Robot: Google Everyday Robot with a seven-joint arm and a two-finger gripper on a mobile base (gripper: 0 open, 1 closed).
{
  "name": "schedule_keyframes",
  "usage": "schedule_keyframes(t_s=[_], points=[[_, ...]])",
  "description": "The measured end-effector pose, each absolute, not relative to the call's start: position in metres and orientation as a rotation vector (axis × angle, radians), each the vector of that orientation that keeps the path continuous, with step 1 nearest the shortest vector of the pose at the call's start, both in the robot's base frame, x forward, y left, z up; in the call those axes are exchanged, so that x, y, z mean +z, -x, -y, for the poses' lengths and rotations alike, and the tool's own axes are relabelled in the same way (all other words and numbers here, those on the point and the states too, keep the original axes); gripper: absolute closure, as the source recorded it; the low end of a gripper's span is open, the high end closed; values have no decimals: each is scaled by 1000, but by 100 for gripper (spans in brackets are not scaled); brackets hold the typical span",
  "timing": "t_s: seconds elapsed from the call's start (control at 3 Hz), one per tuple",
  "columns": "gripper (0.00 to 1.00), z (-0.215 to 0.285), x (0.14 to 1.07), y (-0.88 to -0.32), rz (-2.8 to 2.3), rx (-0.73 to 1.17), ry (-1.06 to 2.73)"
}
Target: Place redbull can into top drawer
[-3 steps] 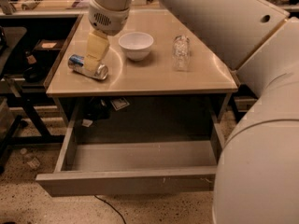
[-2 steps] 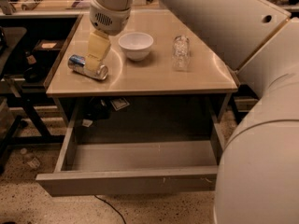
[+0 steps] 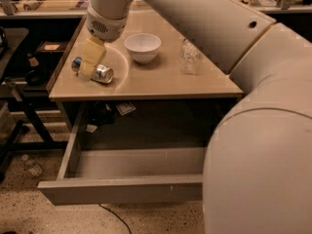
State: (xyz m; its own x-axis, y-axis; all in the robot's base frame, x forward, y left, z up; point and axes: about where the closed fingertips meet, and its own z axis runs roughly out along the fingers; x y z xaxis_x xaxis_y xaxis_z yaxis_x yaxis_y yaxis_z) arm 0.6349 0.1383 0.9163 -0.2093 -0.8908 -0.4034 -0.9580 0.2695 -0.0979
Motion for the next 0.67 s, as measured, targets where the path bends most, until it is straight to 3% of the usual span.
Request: schedule_keyframes(t_s=[0.67], points=[[0, -152, 873, -687, -2247, 289, 1607]])
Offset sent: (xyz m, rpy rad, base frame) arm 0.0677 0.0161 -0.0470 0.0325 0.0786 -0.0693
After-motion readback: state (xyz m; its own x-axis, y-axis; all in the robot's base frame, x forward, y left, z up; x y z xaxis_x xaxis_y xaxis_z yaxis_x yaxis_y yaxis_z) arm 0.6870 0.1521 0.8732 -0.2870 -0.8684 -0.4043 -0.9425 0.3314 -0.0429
